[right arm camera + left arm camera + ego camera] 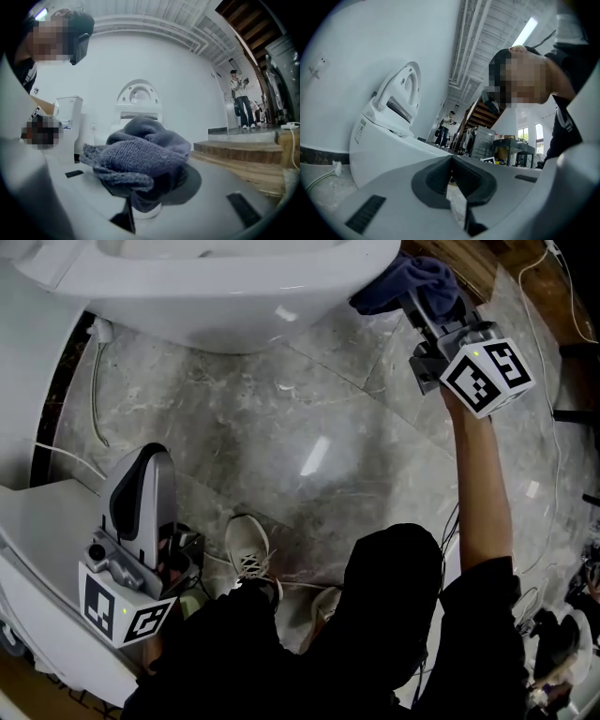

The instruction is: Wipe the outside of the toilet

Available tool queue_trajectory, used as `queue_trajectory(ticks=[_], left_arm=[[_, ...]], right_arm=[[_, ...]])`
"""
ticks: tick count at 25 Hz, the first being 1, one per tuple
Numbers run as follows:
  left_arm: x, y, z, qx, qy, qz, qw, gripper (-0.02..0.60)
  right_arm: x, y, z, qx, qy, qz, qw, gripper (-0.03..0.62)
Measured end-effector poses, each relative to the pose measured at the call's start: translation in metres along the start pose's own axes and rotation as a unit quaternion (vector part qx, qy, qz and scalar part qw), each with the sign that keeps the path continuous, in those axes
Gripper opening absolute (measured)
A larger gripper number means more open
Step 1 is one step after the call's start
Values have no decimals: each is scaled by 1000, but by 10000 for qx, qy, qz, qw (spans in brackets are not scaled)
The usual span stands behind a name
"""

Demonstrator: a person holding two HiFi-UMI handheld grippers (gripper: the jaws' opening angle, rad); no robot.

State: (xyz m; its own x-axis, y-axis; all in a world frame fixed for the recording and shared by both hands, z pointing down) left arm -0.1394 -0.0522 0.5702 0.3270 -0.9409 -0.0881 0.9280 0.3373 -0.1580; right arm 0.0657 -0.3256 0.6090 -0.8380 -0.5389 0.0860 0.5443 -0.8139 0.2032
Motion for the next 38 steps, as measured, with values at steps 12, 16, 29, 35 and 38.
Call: queue_trajectory(ticks=[12, 16, 29, 35, 38], left_arm=[[4, -5, 6, -41, -50, 54, 10000, 11], [6, -7, 8, -45, -75, 51, 9999, 11], [3, -20, 12, -87, -123, -79, 9999, 11], [1, -26, 16, -112, -171, -131, 9997, 11], [1, -27, 16, -109, -177, -136, 9997, 11]], right_arm=[[16, 21, 50, 282, -191, 302, 9990, 117], [25, 29, 79, 322, -421, 488, 9974, 115], [59, 52, 191, 632, -1436, 1116, 9813, 115], [75, 60, 247, 897, -2058, 1363, 9649, 115], [80, 59, 270, 948, -2342, 1453, 9566, 114]])
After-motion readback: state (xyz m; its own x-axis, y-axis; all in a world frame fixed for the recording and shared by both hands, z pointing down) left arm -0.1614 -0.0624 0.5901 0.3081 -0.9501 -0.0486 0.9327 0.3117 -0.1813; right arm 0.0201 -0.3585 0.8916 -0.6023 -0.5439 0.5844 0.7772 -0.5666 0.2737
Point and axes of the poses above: the fingertips, and each gripper's own axes: x forward along the fingers, y to its right, z out of its underside, the point moved 1 cm from there along -x, backward along the fingers, and after that the axes turned 11 degrees about x, right-handed, at the moved point
